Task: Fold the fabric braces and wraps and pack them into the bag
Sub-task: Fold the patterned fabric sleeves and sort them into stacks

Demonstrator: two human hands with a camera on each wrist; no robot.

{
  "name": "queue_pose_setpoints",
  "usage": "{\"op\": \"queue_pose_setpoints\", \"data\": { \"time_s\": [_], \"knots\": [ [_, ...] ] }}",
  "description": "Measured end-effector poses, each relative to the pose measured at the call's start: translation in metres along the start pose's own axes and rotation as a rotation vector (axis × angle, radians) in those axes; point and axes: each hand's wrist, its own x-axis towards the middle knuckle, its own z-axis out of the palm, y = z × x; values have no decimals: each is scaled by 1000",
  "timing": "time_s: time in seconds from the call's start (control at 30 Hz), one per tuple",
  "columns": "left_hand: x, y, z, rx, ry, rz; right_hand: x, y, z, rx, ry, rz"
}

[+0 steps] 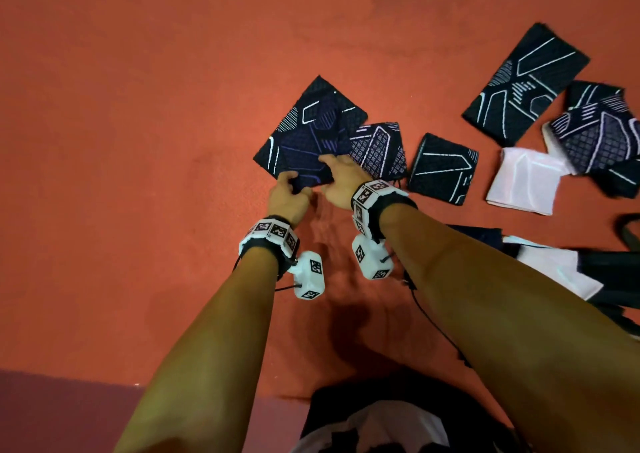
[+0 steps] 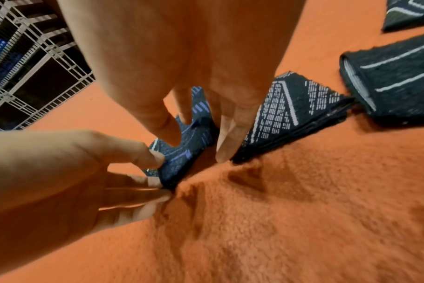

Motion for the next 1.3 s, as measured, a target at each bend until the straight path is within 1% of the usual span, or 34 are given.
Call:
{"op": "queue_pose_setpoints", "data": {
  "time_s": [0.1,0.17,0.3,0.4,0.53,0.63,0.77,0.87,0.97,1.07,1.17,1.23,1.3],
  "knots": [
    [5,-4,2,-81,-38,-37,4,2,5,11,-4,4],
    [3,-3,3,-108,-67,-49,2,2,4,0,-4,-24],
    [-9,0,7,-136,-41,-55,-15,-1,3,-13,43,-73],
    [-24,-10,10,-180,-28,-77,-37,0,6,-14,30,-102],
    [-50,-35,7,-243,-17,-80,-74,9,16,-5,38,-102],
    [-74,-61,4,-264,-41,-97,-105,17,29,1,-2,-92],
    [-119,-79,5,-228,-64,-92,-141,31,47,-13,-64,-103],
    [-146,-96,16,-218,-110,-76,-171,49,59,-14,-88,-109],
    [-174,-112,34,-203,-150,-76,-199,77,76,-67,-127,-79],
    [-199,-123,55,-182,-193,-93,-219,110,96,-121,-195,-65],
    [-213,-137,78,-157,-224,-93,-234,133,107,-150,-210,-62],
    [-220,-143,94,-140,-204,-88,-239,147,114,-161,-212,-55],
    [-227,-148,107,-111,-156,-77,-241,162,121,-162,-210,-50]
  ]
}}
